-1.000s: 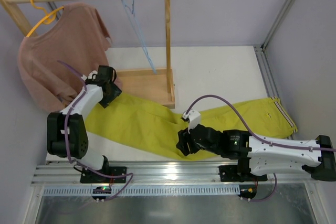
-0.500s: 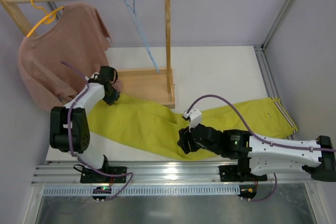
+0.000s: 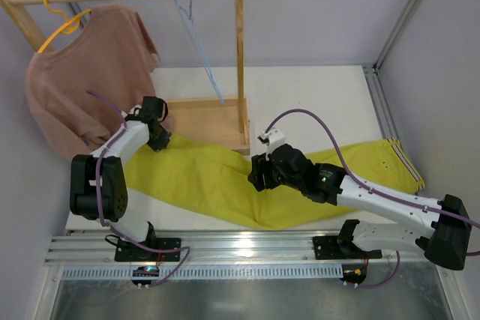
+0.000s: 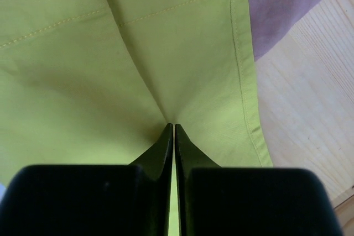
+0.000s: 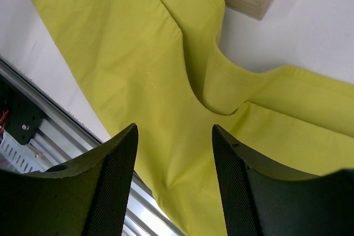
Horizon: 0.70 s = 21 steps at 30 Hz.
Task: Place the trousers on the hanger
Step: Fold the trousers
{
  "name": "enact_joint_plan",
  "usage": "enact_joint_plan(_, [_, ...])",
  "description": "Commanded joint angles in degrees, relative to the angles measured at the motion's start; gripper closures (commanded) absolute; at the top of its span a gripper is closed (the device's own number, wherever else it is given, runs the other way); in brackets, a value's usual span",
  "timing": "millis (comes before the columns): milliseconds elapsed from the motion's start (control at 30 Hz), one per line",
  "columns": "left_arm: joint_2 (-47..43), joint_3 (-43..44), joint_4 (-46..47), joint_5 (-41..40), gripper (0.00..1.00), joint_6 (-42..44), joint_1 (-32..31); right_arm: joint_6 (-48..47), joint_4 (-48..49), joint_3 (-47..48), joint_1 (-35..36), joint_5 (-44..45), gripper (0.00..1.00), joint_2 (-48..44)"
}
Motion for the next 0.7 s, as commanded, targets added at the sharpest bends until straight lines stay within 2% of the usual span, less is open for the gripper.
enact_joint_plan(0, [-4.40,-1.51,0.46,-1.49,1.00,-0.98,0.09,-1.48,3.11,2.28,0.18,-2.74,0.41,2.83])
enact_joint_plan(333, [-8.18,-0.29,-2.18,-6.07,1.00,-0.02,0.09,-0.60,5.04,1.13,0.10,-3.45,0.41,5.56])
enact_joint_plan(367, [-8.09,0.07,-2.17,-5.72,0.92,0.51,0.09,-0.68,4.87,1.22,0.18,-3.45,0.41,5.74])
enact_joint_plan(400, [-8.01,0.50,-2.44,-5.54,0.78,0.52,0.09,-0.68,4.96,1.31,0.19,-3.62,0.41,5.74])
enact_joint_plan(433, [-7.48,1.20,-2.87,-5.36,0.52,0.17,0.09,-0.68,4.96,1.31,0.19,-3.89,0.41,5.83])
enact_joint_plan(600, [-4.50,4.28,-7.27,-5.45,0.29,-2.90,-1.49,-1.12,4.95,1.31,0.18,-3.80,0.41,6.27])
enact_joint_plan(667, [-2.83,4.81,-7.36,-6.49,0.28,-2.91,-1.75,-1.21,4.87,1.31,0.10,-4.15,0.41,6.44])
